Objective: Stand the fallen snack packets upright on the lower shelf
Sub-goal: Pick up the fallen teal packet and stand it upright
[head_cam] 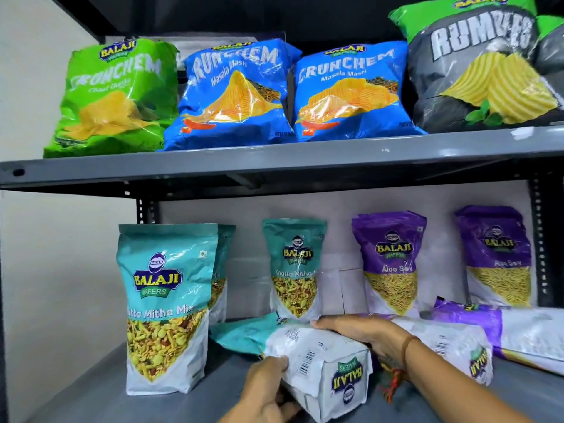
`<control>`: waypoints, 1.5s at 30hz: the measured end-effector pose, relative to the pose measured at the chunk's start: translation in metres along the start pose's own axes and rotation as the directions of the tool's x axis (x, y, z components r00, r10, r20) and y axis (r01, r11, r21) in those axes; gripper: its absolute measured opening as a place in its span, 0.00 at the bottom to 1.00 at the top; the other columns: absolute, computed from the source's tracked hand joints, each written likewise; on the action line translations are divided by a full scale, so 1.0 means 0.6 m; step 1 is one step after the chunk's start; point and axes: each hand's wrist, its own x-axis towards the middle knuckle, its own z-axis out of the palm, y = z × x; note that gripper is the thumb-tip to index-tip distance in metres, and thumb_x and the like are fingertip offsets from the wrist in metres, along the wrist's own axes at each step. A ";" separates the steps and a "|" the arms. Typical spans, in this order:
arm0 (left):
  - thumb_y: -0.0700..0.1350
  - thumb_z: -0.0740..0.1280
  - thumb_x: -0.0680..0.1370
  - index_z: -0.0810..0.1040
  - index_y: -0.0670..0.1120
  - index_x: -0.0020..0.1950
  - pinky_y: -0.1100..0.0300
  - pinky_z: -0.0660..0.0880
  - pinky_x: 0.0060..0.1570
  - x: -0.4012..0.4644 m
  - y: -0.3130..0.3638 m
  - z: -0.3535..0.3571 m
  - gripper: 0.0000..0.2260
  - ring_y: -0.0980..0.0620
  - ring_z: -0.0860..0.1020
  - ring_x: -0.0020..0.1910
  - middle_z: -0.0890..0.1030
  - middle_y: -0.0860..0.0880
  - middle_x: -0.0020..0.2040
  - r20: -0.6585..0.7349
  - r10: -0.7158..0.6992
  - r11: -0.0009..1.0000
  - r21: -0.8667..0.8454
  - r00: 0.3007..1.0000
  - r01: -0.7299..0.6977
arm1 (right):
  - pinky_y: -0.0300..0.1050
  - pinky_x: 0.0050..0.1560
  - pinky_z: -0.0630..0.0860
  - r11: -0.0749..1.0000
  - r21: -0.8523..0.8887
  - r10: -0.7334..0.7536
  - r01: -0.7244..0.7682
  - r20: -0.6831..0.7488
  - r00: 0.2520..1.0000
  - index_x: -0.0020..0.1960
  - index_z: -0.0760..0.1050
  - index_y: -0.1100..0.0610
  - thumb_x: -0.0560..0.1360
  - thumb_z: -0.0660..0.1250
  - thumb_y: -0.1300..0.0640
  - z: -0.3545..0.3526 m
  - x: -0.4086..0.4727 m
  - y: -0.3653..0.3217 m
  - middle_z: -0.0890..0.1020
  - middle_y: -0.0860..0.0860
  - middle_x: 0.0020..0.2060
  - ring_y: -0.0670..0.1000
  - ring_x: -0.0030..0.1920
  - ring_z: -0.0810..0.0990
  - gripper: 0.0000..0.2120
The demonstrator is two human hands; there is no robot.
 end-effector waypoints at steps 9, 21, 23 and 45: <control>0.29 0.57 0.78 0.81 0.42 0.54 0.52 0.82 0.35 0.068 0.089 -0.018 0.16 0.44 0.87 0.39 0.88 0.41 0.46 0.304 0.247 0.963 0.031 0.920 -0.269 | 0.54 0.56 0.79 0.906 -0.043 -0.400 0.421 -0.411 0.819 0.49 0.81 0.56 0.71 0.68 0.37 0.004 -0.027 -0.027 0.88 0.55 0.47 0.49 0.48 0.86 0.22; 0.26 0.59 0.77 0.81 0.40 0.59 0.51 0.68 0.56 0.133 0.079 -0.046 0.17 0.44 0.75 0.54 0.82 0.40 0.55 0.362 0.372 0.878 0.162 0.854 -0.451 | 0.58 0.51 0.81 0.841 -0.330 -0.532 0.428 -0.645 0.549 0.61 0.73 0.50 0.75 0.70 0.50 0.092 -0.045 0.021 0.84 0.50 0.52 0.53 0.51 0.84 0.16; 0.29 0.60 0.78 0.79 0.38 0.61 0.48 0.67 0.59 0.135 0.080 -0.047 0.15 0.43 0.74 0.55 0.80 0.38 0.56 0.362 0.361 0.878 0.179 0.860 -0.444 | 0.53 0.56 0.81 0.855 -0.297 -0.503 0.425 -0.670 0.546 0.63 0.72 0.53 0.74 0.73 0.54 0.094 -0.052 0.013 0.80 0.49 0.57 0.52 0.56 0.81 0.20; 0.46 0.69 0.75 0.84 0.51 0.39 0.63 0.76 0.36 0.065 0.022 -0.020 0.06 0.51 0.82 0.36 0.85 0.49 0.35 0.270 0.536 0.695 0.398 0.800 -0.599 | 0.52 0.65 0.77 0.854 0.353 -0.227 0.383 -0.409 0.884 0.65 0.69 0.50 0.57 0.82 0.50 0.105 -0.044 0.030 0.84 0.48 0.57 0.48 0.58 0.83 0.40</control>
